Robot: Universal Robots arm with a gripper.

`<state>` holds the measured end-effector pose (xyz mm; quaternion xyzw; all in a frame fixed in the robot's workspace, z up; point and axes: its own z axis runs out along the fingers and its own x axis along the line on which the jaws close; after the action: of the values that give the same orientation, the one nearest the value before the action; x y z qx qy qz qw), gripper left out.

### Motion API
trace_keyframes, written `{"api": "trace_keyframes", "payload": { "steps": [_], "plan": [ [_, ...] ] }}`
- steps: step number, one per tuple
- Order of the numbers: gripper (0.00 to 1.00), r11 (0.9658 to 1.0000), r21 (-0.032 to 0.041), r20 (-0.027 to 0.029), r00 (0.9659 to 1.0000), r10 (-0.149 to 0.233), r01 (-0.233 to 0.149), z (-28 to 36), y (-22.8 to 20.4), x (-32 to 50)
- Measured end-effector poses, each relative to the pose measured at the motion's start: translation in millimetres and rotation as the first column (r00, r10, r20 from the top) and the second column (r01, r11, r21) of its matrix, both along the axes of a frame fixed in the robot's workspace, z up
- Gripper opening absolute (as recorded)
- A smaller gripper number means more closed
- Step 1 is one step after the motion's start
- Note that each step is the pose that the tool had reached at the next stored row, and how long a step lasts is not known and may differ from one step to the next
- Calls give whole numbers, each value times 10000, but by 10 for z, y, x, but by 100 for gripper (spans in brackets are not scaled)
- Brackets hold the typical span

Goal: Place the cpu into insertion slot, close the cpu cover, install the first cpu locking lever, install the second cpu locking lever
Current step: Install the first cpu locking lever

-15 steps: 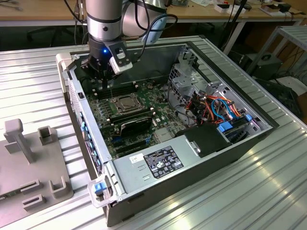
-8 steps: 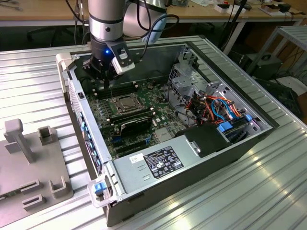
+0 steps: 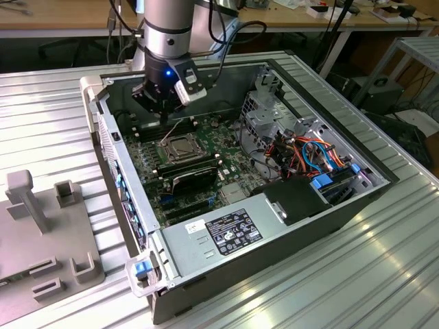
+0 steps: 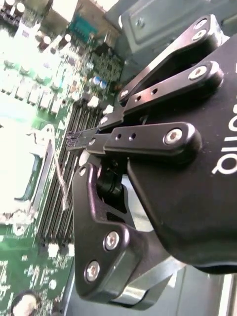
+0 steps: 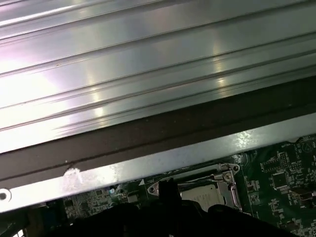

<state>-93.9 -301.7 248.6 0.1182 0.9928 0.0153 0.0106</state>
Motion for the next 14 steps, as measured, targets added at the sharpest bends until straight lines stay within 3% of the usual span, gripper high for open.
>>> {"api": "trace_keyframes", "payload": {
  "steps": [2,7,11,14],
  "plan": [
    [11,9952,-2,-2,9952,978,-978,-27,0,8],
    [11,9926,-54,-28,9926,1212,-1212,-84,-11,47],
    [11,9868,-54,-27,9868,1619,-1619,-106,-11,126],
    [11,9853,-54,-31,9853,1709,-1709,-109,-12,146]
  ]
}}
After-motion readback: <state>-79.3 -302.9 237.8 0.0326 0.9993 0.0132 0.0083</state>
